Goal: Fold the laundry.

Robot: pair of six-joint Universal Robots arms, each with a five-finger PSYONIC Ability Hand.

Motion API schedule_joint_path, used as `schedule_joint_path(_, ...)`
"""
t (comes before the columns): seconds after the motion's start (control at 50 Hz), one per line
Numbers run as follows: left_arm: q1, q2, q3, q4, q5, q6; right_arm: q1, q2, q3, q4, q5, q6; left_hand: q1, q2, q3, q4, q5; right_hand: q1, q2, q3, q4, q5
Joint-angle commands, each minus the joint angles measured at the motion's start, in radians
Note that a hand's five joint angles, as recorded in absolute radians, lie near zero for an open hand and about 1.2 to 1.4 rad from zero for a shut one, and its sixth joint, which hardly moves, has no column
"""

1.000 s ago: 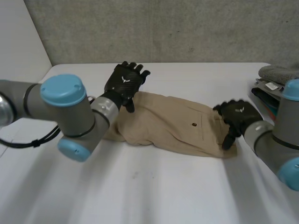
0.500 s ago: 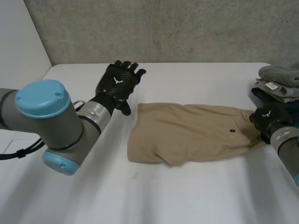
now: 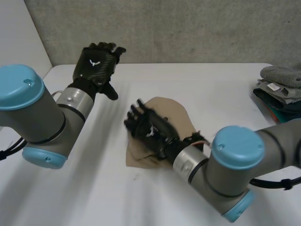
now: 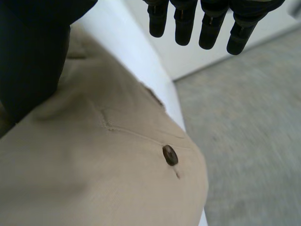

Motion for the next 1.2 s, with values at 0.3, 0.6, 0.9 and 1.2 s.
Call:
schedule_joint_path(0.3, -0.31, -0.294, 0.337, -0.087, -0.085, -0.001, -0.37, -0.183, -0.071, 0.399, 0.121, 0.772, 0.062, 0.045, 0.05, 0.047, 0.038, -0.053, -0.036, -0.036, -0.037, -0.049)
schedule_joint_path(0.6, -0.223, -0.445, 0.385, -0.355, -0.27, 0.01, -0.296, 0.084, -0.244, 0.465, 0.012, 0.73, 0.035, 0.019, 0.024, 0.02, 0.012, -0.053, -0.036, -0.036, -0.037, -0.049)
schedule_joint_path(0.9, -0.177, -0.421, 0.357, -0.398, -0.122, 0.06, -0.233, 0.164, -0.331, 0.522, 0.232, 0.416, 0.038, 0.022, 0.027, 0.023, 0.015, -0.053, -0.036, -0.036, -0.037, -0.049)
schedule_joint_path(1.2, -0.109, -0.154, 0.437, -0.43, 0.304, -0.018, -0.074, -0.153, 0.054, 0.243, 0.313, 0.402, 0.041, 0.025, 0.03, 0.026, 0.018, -0.053, -0.036, -0.036, -0.037, -0.049)
